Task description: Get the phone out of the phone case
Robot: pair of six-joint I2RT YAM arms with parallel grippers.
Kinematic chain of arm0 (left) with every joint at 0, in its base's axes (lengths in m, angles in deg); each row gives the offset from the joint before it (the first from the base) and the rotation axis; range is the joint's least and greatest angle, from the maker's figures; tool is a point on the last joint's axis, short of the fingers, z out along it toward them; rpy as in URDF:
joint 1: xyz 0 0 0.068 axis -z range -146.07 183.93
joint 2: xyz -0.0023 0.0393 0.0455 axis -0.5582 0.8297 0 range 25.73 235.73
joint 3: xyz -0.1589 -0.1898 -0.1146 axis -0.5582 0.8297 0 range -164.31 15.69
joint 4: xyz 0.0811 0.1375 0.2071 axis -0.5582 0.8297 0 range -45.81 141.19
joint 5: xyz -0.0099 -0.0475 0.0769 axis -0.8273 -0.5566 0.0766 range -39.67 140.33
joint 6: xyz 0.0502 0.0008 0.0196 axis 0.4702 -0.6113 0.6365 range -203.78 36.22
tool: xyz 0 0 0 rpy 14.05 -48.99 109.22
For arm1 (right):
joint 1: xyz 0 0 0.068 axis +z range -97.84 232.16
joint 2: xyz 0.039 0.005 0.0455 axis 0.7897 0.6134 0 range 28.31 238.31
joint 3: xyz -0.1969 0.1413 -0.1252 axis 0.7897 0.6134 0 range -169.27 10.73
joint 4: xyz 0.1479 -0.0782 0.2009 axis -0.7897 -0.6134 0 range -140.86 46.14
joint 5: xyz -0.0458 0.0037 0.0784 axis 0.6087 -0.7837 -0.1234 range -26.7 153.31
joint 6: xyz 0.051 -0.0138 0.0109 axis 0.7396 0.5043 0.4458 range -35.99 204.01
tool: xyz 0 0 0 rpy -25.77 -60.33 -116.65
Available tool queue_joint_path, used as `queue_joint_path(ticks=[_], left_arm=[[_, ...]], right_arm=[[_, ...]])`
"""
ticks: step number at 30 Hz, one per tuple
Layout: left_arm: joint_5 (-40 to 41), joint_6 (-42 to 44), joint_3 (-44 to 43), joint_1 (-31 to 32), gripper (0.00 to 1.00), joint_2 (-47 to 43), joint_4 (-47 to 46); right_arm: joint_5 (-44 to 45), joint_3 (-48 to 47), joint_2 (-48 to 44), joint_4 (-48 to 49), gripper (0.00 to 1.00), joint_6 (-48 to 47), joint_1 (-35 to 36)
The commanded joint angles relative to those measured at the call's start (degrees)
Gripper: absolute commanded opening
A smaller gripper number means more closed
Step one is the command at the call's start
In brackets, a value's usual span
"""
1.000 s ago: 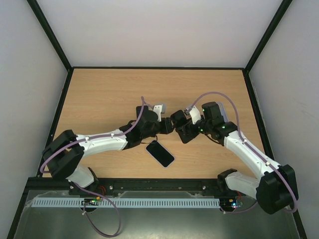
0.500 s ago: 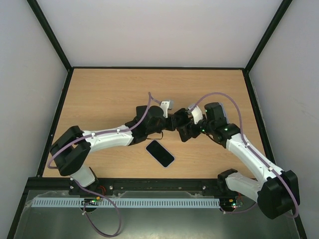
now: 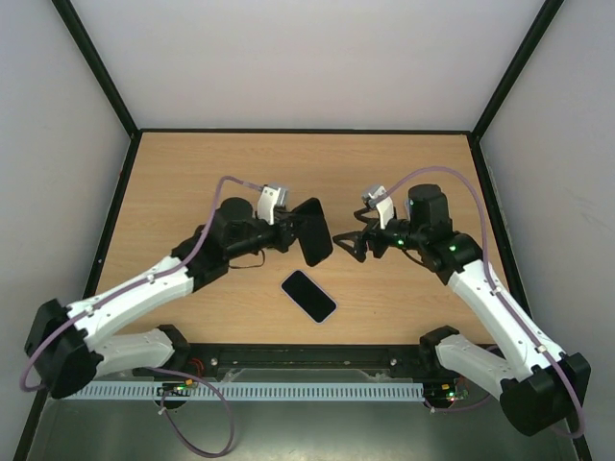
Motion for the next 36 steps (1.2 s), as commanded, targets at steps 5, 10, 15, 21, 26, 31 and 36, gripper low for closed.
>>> queue_joint_path(ticks=[5,10,15,21,26,31,36], left_arm=[[-20.40,5.60,2.25,-0.56,0.03,-9.68,-3.23],[-25.84,4.11,2.00,-0.47,0.03,-10.29,-6.79],[-28.56,2.45,2.37,-0.47,0.03,-10.38,-10.57],[-29.80,1.52,2.06,-0.49,0.03,-9.58,-12.66],[-30.05,1.18,1.86,-0.47,0.03,-8.73,-13.33],[-29.55,1.13,2.15,-0.51,0.03,-8.19,-14.27],[-27.83,0.50,3.34,-0.47,0.26,-7.97,-15.78]], right_arm=[[-18.69,-3.47,0.80,-15.92,0.86,-9.62,-0.15],[-23.04,-5.14,2.33,-24.42,0.78,-19.78,0.38],[-29.90,-4.79,1.78,-26.31,0.60,-24.31,1.07],[-32.94,-2.93,-0.54,-19.47,0.31,-17.39,1.34],[-33.27,-2.60,-2.98,-15.79,0.11,-12.99,1.26],[-33.65,-0.23,-5.44,-8.39,0.03,-4.87,1.26],[-32.78,0.47,-5.31,-6.19,0.02,-2.88,1.30]])
